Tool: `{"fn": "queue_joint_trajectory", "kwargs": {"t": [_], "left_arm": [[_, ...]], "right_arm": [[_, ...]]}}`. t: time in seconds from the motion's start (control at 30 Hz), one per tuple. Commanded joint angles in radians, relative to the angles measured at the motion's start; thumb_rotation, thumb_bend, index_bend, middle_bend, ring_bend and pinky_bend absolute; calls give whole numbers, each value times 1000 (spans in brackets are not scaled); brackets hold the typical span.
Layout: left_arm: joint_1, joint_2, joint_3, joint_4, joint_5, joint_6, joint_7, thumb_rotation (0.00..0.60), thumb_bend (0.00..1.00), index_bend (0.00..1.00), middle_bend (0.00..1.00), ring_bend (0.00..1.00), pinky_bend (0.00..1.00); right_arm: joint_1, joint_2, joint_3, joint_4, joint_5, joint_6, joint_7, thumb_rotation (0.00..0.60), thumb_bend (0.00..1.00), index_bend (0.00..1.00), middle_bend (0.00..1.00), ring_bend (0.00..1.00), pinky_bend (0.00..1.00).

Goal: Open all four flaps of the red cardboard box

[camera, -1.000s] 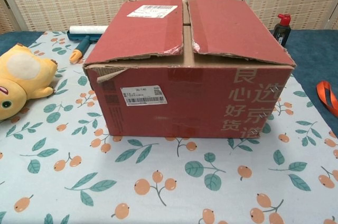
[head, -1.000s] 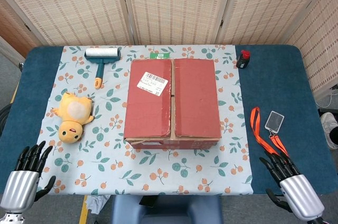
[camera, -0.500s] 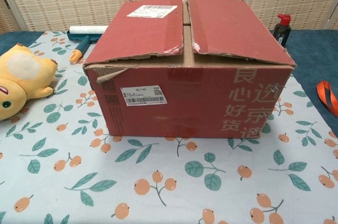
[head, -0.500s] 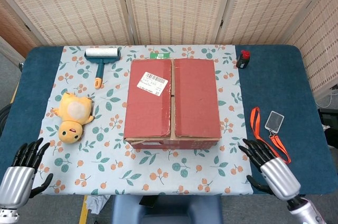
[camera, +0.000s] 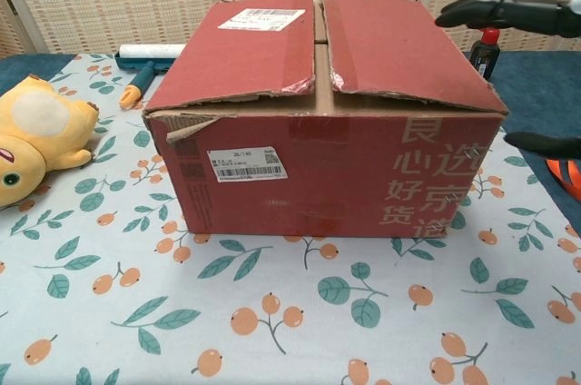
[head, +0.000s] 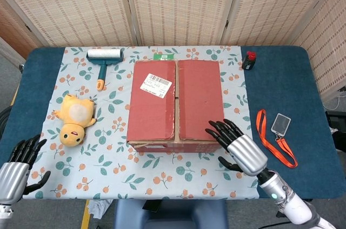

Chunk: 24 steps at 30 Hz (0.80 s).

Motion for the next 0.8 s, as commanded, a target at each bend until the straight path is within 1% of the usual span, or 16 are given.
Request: {"fn": "queue_joint_trajectory", "kwargs": {"t": [0.03, 0.17, 0.27, 0.33, 0.53, 0.67, 0.8], "left_arm": [[-5, 13, 0, 21, 7, 10, -60, 600, 389, 0, 0, 58, 15], [-1, 21, -12, 30, -4, 40, -120, 600, 394, 0, 0, 55, 16], [8, 17, -27, 53, -14, 73, -132, 600, 396, 0, 0, 42, 16], [8, 16, -32, 70, -25, 73, -135, 600, 396, 0, 0, 40, 16], [7, 22, -33, 82, -26, 78, -161, 600, 396, 0, 0, 40, 16], [5, 26, -29, 89, -24, 76, -189, 600, 456, 0, 0, 40, 16], [2, 27, -30, 99, -31, 69, -205, 600, 465, 0, 0, 39, 16]], "right_arm": [[45, -48, 38, -15, 50, -45, -50, 600, 416, 0, 0, 0, 0], [89, -118, 74, 1, 77, -53, -84, 600, 416, 0, 0, 0, 0], [113, -158, 90, 15, 92, -57, -121, 600, 416, 0, 0, 0, 0], [135, -181, 104, 18, 119, -70, -160, 600, 416, 0, 0, 0, 0], [164, -228, 114, 14, 198, -91, -233, 600, 416, 0, 0, 0, 0], [185, -264, 114, 41, 225, -96, -257, 600, 416, 0, 0, 0, 0], [201, -280, 118, 54, 238, -91, -273, 600, 416, 0, 0, 0, 0]]}}
